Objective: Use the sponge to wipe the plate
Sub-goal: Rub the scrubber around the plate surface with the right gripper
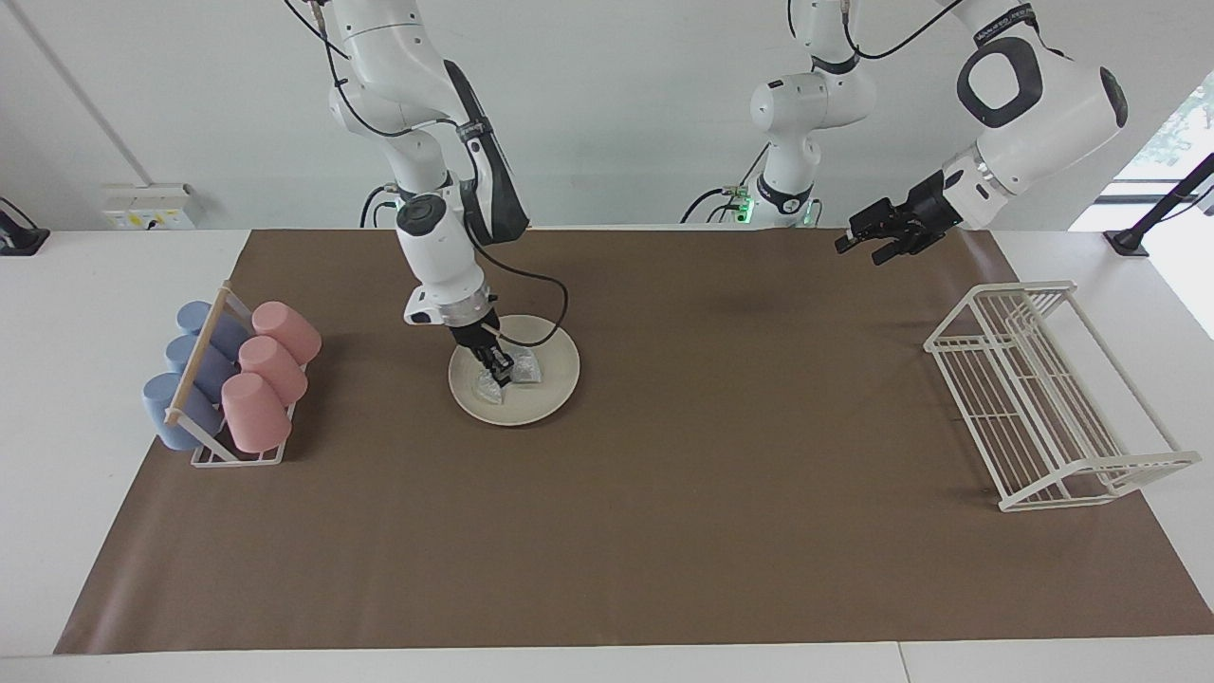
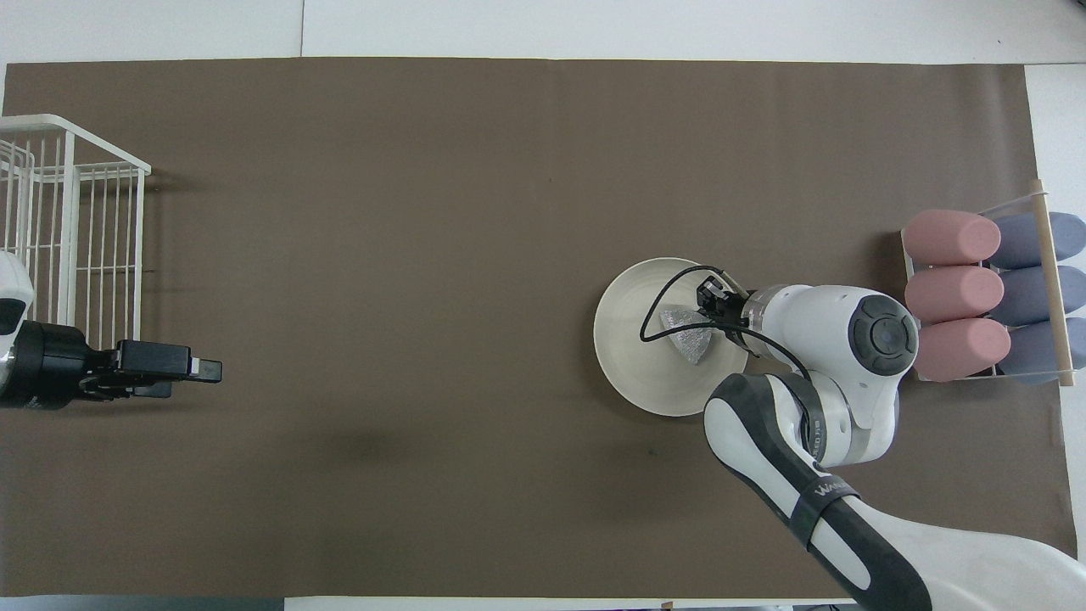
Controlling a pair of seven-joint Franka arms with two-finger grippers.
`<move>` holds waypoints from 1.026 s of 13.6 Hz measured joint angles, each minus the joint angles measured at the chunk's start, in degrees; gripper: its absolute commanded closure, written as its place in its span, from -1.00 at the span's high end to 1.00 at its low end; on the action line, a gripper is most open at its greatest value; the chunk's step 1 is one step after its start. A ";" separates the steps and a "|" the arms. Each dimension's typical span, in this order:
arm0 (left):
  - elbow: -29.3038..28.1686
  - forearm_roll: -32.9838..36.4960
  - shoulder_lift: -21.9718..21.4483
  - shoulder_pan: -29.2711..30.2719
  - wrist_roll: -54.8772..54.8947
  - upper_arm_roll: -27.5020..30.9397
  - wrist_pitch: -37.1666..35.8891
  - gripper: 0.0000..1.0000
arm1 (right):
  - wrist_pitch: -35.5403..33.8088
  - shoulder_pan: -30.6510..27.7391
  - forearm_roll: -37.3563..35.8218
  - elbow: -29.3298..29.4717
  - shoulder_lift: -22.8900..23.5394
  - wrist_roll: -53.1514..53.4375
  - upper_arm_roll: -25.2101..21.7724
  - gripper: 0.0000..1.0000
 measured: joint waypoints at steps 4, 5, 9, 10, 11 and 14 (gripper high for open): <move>0.00 0.05 0.04 -0.03 -0.09 -0.15 0.19 1.00 | 0.00 1.67 0.00 0.09 0.01 2.61 0.23 -1.00; 0.00 0.07 0.05 -0.05 -0.10 -0.17 0.24 1.00 | 0.00 3.08 0.00 0.15 0.01 5.13 0.23 -1.00; 0.00 0.13 0.05 -0.08 -0.18 -0.19 0.36 1.00 | 0.00 11.47 -0.01 0.31 0.05 17.59 0.41 -1.00; 0.00 0.15 0.05 -0.09 -0.20 -0.19 0.37 1.00 | 0.01 12.15 0.00 0.30 0.06 18.46 0.42 -1.00; 0.00 0.17 0.05 -0.09 -0.34 -0.19 0.37 1.00 | 0.01 12.09 0.00 0.30 0.06 18.52 0.38 -1.00; 0.00 0.22 0.06 -0.11 -1.12 -0.22 0.38 1.00 | -0.38 11.95 0.01 1.11 -0.03 19.54 0.18 -1.00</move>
